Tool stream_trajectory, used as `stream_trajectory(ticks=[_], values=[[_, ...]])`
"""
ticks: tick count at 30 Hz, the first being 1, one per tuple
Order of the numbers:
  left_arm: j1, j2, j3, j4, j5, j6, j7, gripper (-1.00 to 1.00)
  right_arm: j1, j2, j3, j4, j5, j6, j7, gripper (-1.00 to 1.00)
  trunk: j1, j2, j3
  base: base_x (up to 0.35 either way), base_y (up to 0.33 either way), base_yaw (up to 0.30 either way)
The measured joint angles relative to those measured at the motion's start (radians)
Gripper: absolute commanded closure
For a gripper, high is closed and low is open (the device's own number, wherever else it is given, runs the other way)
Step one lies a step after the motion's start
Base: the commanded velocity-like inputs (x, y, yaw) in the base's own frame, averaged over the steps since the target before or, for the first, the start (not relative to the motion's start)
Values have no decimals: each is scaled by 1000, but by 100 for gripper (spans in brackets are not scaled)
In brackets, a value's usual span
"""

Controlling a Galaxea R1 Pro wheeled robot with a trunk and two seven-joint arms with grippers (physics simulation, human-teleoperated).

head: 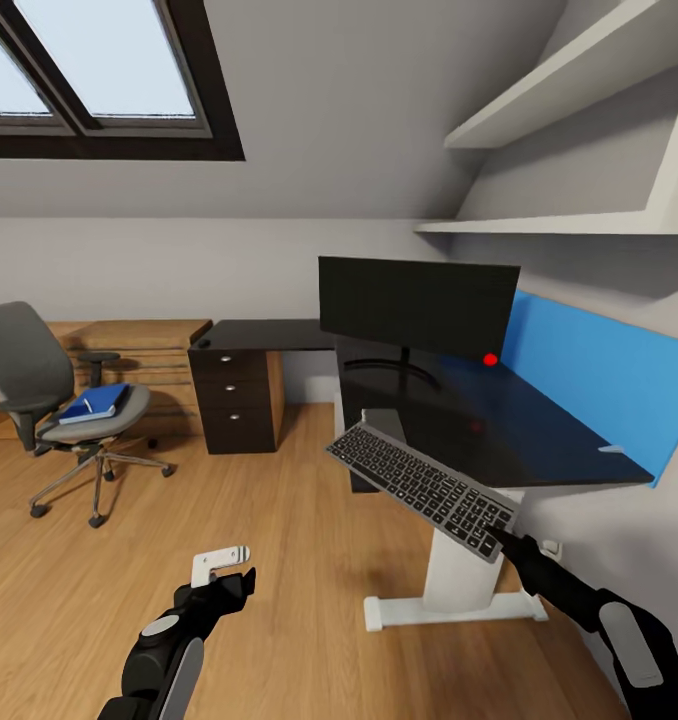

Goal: In the bedroom, organize the workspace by keeping the computer under the desk, ensuring the monitor is on the desk, placing the keyboard on the desk next to the monitor, placing the mouse on the desk next to the keyboard, moving the folder from the swivel chair onto the desk next to the mouse, stacking the notebook on top of the folder with the pen on top of the notebook, and positioning the swivel chair next to the desk.

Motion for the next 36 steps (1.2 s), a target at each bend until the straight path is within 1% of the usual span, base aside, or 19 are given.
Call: stream_trajectory(ticks=[1,3,6,7,8,10,17,19,21,22,24,25,27,29,30,31,32,35,36], values=[[0,0,0,0,0,0,0,-100,0,1,0,-3,0,-2,9,100,-4,7,3,0,0,0],[0,0,1,0,0,0,0,-100,0,13,-1,-6,0,-4,43,100,-11,21,9,0,0,0],[0,0,1,0,0,0,0,-100,0,45,-1,-8,3,-9,146,100,-23,42,19,0,0,0],[0,0,1,0,-1,0,0,-100,0,62,1,-9,4,-7,180,100,-27,49,22,0,0,0],[0,0,1,0,0,0,0,-100,0,66,0,-10,-4,-7,185,100,-31,56,25,0,0,0],[0,0,1,0,0,0,0,-100,0,75,4,-10,8,-12,195,100,-38,70,31,0,0,0],[0,2,2,0,-1,0,0,-100,0,90,20,-48,5,-11,203,100,-65,119,53,0,0,0],[0,3,3,0,-1,0,0,-100,0,99,42,-72,7,-10,201,100,-73,133,60,0,0,0],[0,3,9,0,-1,0,0,-100,0,111,58,-90,13,-16,190,100,-81,147,66,0,0,0],[0,3,21,-1,-1,0,-1,-100,-1,124,65,-101,11,-18,174,100,-84,154,69,0,0,0],[0,3,52,-2,-1,0,-1,-100,-3,158,73,-125,13,-29,112,100,-92,168,75,0,0,0],[-1,2,68,-8,0,0,-2,-100,-6,191,78,-138,13,-33,48,100,-96,175,78,0,0,0],[0,1,79,-19,0,0,-3,-100,-15,251,81,-152,15,-44,-50,100,-104,189,85,0,0,0],[0,1,83,-24,1,2,-3,-100,-40,304,81,-160,11,-97,-133,100,-111,203,91,0,0,0],[0,1,84,-25,1,2,-3,-100,-55,323,84,-161,8,-148,-166,100,-115,210,94,0,0,0],[0,1,84,-26,1,2,-3,-100,-68,339,98,-161,5,-214,-193,100,-115,210,94,0,0,0],[0,0,84,-27,1,2,-3,-100,-76,340,126,-160,7,-289,-215,100,-115,210,94,0,0,0],[0,-1,83,-25,0,1,-3,-100,-87,340,264,-160,7,-534,-255,100,-115,210,94,0,0,0],[0,-1,81,-22,-1,1,-4,-100,-88,340,302,-156,10,-603,-264,100,-115,210,94,0,0,0]])
